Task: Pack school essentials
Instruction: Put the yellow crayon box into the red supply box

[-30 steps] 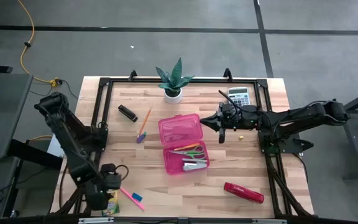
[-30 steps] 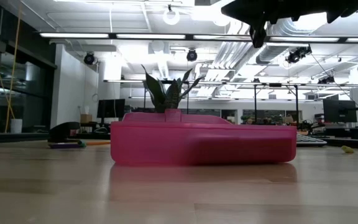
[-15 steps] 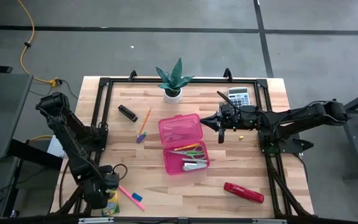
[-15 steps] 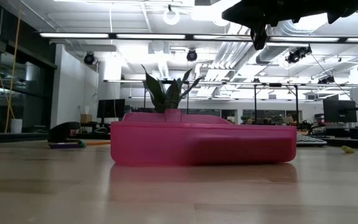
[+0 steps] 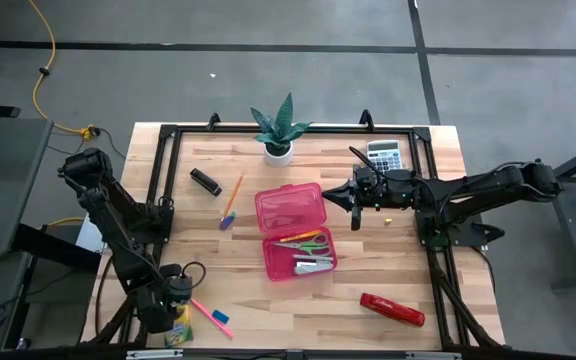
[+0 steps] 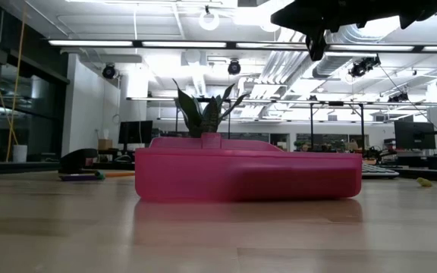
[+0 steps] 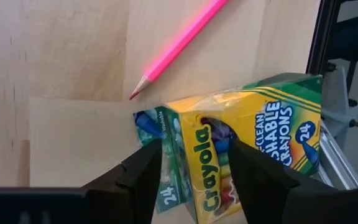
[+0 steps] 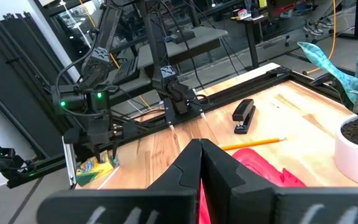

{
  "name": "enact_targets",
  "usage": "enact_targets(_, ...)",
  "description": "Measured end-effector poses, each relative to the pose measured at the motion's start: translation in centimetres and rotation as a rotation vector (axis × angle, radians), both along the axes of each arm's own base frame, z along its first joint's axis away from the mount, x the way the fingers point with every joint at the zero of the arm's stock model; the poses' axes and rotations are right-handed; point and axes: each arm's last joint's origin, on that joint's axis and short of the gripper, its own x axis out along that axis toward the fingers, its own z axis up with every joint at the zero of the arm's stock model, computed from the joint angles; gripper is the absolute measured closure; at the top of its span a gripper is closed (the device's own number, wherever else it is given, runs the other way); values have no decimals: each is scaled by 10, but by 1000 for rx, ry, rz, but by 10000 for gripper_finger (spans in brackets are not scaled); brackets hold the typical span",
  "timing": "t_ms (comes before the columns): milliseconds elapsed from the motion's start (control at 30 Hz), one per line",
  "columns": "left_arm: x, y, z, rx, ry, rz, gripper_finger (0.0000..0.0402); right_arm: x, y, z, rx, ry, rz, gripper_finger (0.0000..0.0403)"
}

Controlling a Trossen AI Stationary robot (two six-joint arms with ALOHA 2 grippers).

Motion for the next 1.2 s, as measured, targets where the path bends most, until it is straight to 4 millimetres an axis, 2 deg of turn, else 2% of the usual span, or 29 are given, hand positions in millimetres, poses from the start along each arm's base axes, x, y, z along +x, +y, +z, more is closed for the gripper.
enact_targets(333,0,-1,-3,8,11,-17,329,0,0,0,0,0,0,402)
enact_targets(500,-2,2,5,-22,-3,-19,375,0,0,0,0,0,0,402)
enact_targets(600,-3,5,17,-66,-34,-24,396,0,0,0,0,0,0,402)
enact_targets(833,-12,21,55,-204,-158,-17,401,0,0,0,-15,1,1,402)
enact_targets(1033,-23,53,91,-159,-256,42,401,0,0,0,-15,2,1,402)
enact_targets(1200,-21,81,118,-98,-375,110,401,0,0,0,-12,4,-7,402)
